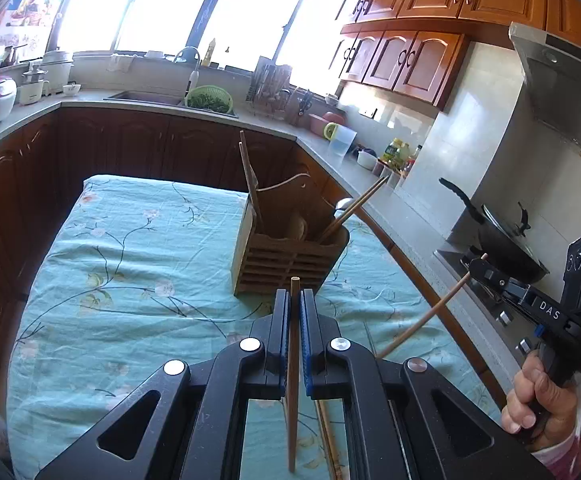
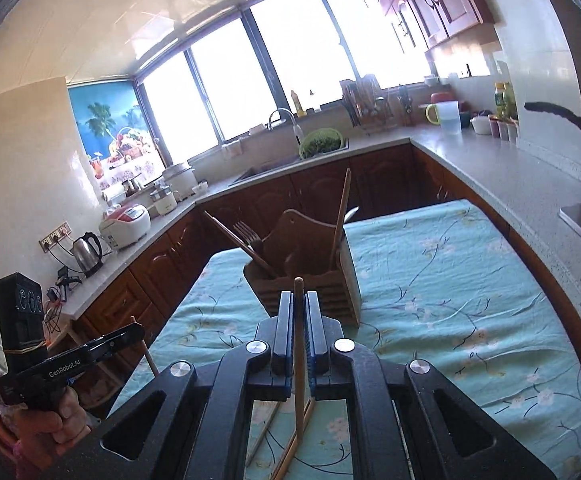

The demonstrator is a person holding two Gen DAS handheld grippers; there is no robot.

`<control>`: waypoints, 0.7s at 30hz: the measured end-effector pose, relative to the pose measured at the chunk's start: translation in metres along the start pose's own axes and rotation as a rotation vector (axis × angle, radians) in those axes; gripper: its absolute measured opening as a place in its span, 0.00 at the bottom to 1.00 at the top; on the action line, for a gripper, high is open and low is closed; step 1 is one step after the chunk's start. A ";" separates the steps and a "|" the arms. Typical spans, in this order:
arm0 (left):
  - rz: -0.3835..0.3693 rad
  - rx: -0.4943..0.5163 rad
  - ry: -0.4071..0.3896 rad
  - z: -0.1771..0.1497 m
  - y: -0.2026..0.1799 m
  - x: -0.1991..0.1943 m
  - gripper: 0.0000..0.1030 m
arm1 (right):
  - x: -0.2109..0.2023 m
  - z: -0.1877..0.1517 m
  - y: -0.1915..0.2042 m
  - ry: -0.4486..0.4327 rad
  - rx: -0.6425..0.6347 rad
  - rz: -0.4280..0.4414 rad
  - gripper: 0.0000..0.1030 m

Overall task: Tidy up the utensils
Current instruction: 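Lift the held chopsticks with both tools toward the wooden holder, then insert the chopsticks into the holder with both tools and open them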

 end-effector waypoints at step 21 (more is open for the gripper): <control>0.011 0.051 -0.106 0.022 0.000 0.005 0.03 | 0.012 0.031 -0.004 -0.069 0.014 -0.015 0.05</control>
Point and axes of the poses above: each gripper's, at about its wrist camera, not at the fingertips, and x roughly the way its jaws point, y to its left, z to its top, the point moved 3 cm from there along x, roughly the way its jaws point, and after that the axes turned 14 degrees about -z, right-handed, at the moved point
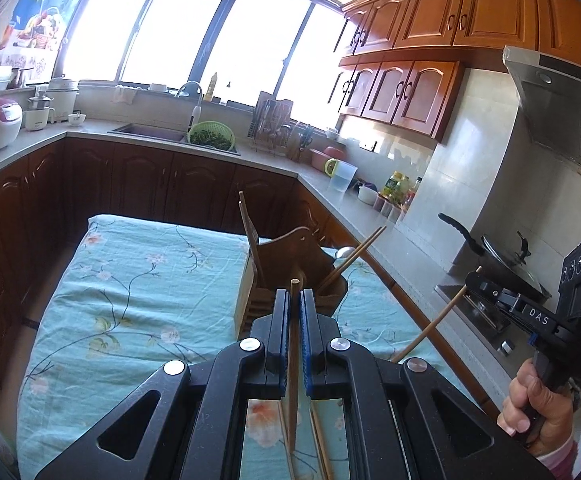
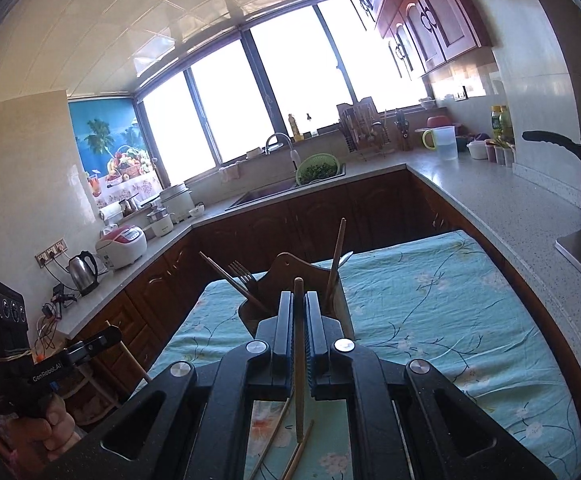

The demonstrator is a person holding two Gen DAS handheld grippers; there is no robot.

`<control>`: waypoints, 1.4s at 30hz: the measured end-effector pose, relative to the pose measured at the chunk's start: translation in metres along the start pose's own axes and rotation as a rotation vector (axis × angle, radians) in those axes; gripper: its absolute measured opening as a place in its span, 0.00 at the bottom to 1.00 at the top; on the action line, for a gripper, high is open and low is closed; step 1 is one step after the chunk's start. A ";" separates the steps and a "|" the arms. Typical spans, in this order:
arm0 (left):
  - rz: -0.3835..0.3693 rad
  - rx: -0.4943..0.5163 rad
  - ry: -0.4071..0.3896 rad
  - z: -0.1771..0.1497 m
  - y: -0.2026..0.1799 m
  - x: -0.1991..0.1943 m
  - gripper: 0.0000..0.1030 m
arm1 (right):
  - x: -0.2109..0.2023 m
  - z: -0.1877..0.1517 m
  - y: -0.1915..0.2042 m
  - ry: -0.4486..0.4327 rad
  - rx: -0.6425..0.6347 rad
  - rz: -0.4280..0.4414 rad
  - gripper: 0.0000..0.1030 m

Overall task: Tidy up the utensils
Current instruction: 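Insert the chopsticks into the holder with both tools and open them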

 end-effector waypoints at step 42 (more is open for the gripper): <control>0.126 0.006 -0.148 0.010 0.061 0.200 0.04 | 0.144 0.022 -0.002 0.005 0.047 -0.109 0.05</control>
Point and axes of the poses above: each gripper's, at about its wrist camera, not at the fingertips, and x roughly the way its jaws point, y to its left, z to its top, the point moved 3 cm from there along x, roughly the way its jaws point, and after that the axes turned 14 degrees about -z, right-handed, at the moved point
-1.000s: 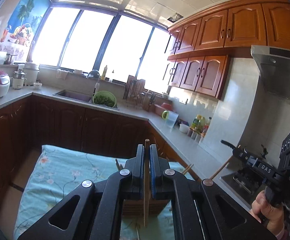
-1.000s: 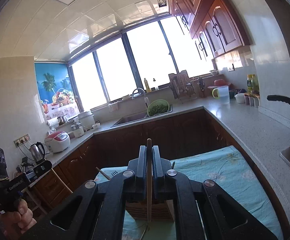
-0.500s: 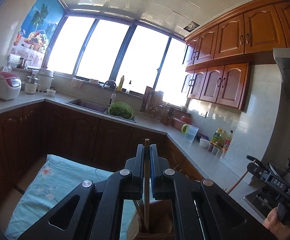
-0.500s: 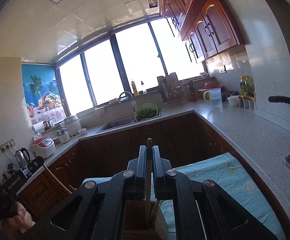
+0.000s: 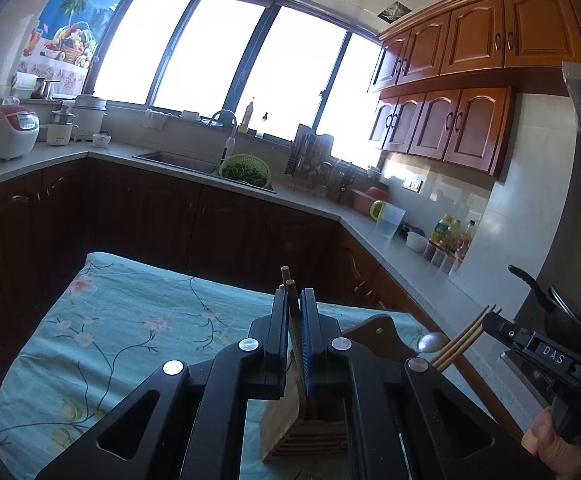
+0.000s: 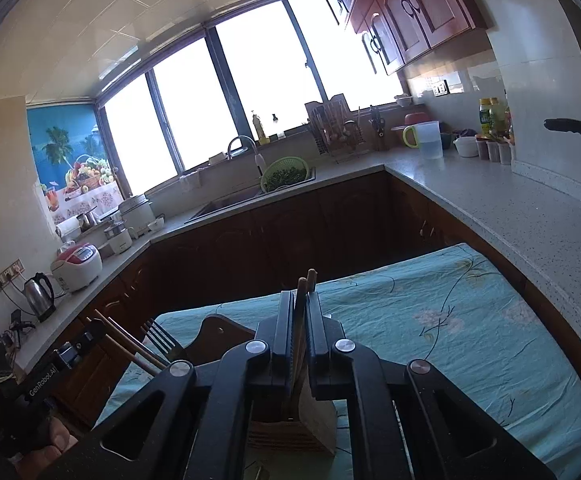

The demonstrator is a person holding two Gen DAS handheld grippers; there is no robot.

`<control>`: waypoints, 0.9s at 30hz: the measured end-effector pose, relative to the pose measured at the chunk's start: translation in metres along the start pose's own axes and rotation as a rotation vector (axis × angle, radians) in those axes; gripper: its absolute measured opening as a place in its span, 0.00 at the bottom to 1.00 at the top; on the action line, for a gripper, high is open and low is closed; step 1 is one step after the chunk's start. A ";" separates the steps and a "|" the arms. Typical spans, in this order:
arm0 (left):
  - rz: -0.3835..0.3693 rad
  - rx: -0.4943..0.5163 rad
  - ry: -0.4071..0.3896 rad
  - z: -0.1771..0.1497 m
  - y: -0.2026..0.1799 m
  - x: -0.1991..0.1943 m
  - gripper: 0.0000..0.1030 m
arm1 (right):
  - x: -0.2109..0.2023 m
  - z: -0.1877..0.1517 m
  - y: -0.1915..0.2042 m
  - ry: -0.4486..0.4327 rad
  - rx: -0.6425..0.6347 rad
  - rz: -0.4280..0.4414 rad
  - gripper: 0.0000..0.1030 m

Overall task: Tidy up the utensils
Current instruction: 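Insert the chopsticks into the holder with both tools and open them, then lower both tools to the metal chopsticks and close on one each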

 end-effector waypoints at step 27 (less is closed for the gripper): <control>0.021 -0.119 0.056 -0.029 0.019 -0.103 0.78 | -0.069 -0.021 -0.047 -0.039 0.159 0.069 0.93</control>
Point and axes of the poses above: each gripper's, at about its wrist camera, not at the fingertips, and x roughly the way its jaws point, y to its left, z to its top, the point moved 3 cm from there along x, roughly the way its jaws point, and after that the axes turned 14 degrees about -z, right-handed, at the moved point
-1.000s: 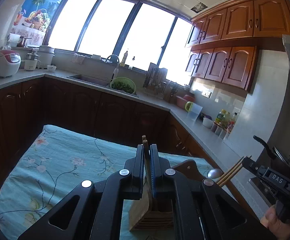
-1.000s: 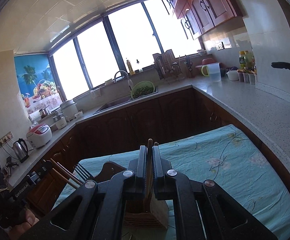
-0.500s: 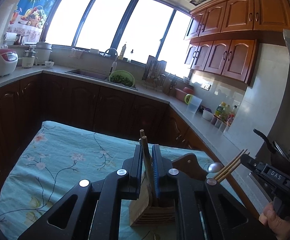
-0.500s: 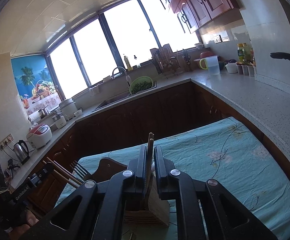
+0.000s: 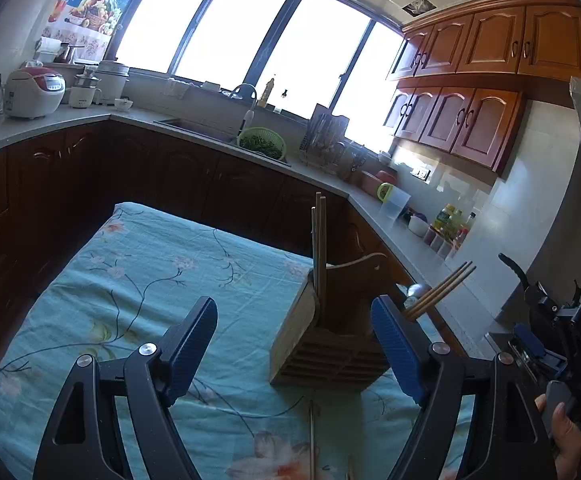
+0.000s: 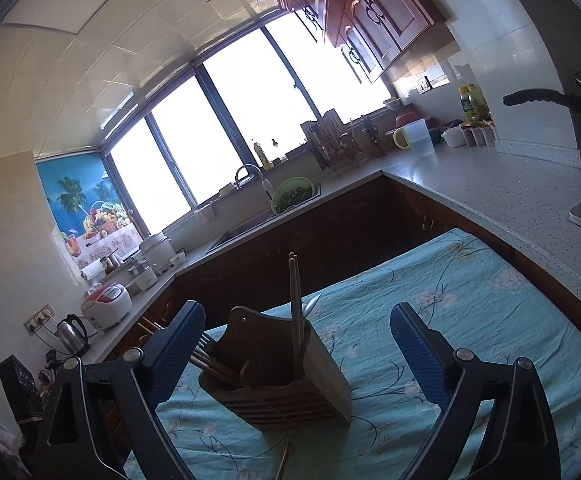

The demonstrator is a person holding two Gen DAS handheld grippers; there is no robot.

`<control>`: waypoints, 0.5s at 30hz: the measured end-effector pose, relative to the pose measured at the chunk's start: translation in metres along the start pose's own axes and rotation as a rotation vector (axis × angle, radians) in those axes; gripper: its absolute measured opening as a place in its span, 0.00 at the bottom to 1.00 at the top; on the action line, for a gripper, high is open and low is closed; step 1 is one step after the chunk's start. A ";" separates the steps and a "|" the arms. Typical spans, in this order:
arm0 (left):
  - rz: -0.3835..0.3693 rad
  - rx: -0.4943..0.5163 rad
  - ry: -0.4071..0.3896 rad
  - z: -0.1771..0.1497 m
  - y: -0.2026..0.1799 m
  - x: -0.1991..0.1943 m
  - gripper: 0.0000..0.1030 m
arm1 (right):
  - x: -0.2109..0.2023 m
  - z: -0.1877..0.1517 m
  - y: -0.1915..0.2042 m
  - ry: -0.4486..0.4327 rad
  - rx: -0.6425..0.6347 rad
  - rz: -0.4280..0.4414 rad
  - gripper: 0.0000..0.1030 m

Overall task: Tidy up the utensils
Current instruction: 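Lower both tools to the metal chopsticks and close on one each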

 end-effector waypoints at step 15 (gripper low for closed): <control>0.065 0.012 0.116 -0.044 -0.016 -0.059 0.80 | -0.061 -0.072 -0.033 0.077 -0.037 -0.091 0.94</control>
Point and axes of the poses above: each gripper's, at about its wrist camera, not at the fingertips, and x roughly the way its jaws point, y to its left, z to its top, the point moved 3 cm from there along x, roughly the way its jaws point, and after that the axes turned 14 degrees about -z, right-handed, at the moved point
